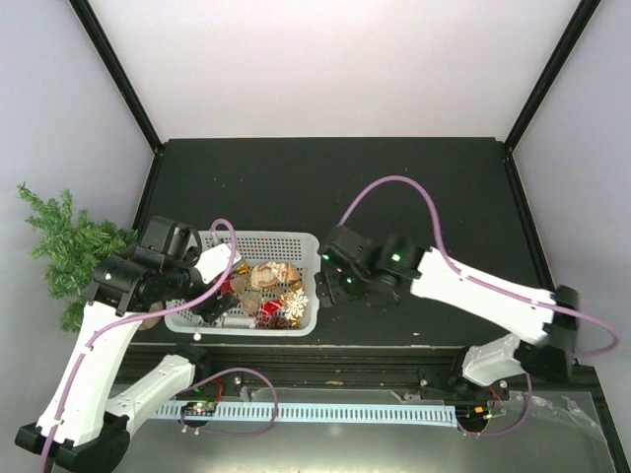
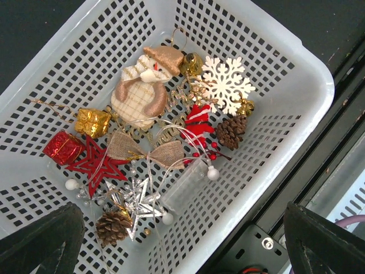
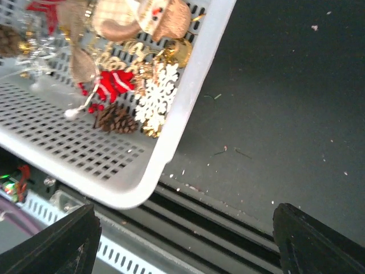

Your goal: Decorate the small christmas tree

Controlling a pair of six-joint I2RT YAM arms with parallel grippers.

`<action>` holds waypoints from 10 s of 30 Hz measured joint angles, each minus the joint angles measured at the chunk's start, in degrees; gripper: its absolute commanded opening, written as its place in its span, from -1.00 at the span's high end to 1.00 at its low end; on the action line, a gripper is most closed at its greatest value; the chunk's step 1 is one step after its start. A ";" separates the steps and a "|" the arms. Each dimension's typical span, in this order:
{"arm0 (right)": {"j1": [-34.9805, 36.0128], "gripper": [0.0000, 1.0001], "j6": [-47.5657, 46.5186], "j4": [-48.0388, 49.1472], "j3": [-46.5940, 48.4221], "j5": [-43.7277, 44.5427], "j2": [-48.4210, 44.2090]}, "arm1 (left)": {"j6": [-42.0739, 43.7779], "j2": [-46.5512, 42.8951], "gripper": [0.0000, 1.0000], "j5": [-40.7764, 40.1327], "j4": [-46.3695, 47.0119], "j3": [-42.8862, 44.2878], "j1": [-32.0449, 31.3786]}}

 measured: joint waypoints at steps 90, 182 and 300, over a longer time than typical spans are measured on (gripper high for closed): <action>-66.73 -0.85 -16.06 0.61 -2.97 1.77 1.03 | -1.36 7.06 -0.91 0.48 3.08 14.97 2.97; 0.24 -0.75 -20.37 16.37 24.22 -15.72 11.91 | -12.02 -15.13 -0.89 -65.59 50.77 5.49 4.61; -5.68 -0.75 -8.79 5.66 -17.57 5.38 -29.94 | -29.81 16.79 0.97 17.97 52.74 21.09 7.28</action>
